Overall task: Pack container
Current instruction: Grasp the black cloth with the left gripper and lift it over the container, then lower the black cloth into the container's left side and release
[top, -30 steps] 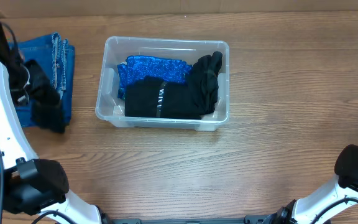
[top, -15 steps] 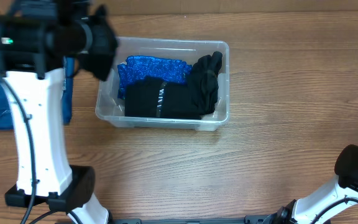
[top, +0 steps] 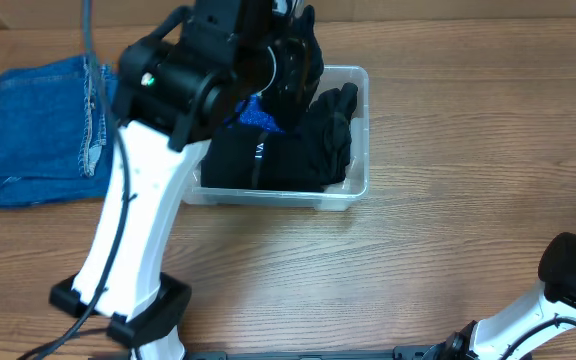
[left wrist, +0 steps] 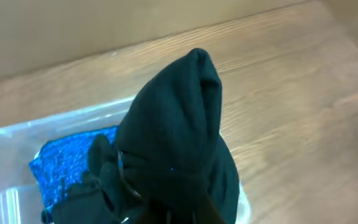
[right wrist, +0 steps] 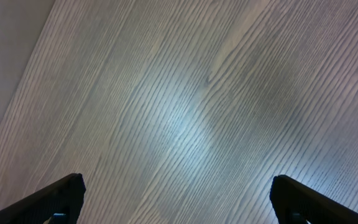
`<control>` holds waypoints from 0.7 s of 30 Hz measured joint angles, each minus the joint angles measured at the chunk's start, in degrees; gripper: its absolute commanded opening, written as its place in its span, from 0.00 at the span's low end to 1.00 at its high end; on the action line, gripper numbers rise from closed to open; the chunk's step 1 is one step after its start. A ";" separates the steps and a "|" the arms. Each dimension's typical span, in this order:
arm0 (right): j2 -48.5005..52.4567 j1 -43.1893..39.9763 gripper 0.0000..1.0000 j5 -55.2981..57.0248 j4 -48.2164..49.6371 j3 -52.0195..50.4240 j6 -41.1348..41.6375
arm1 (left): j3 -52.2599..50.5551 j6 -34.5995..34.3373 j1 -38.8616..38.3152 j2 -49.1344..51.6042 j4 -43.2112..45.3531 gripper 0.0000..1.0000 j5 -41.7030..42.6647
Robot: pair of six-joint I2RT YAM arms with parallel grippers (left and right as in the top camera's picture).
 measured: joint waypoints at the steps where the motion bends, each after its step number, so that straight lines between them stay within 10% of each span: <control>1: 0.00 0.00 1.00 0.02 0.00 0.00 0.04 | 0.02 -0.83 0.02 1.73 -0.02 0.04 -1.36; 21: 0.00 0.00 1.00 0.02 -0.02 0.00 0.04 | 0.00 6.03 6.56 13.94 -12.17 0.04 -25.57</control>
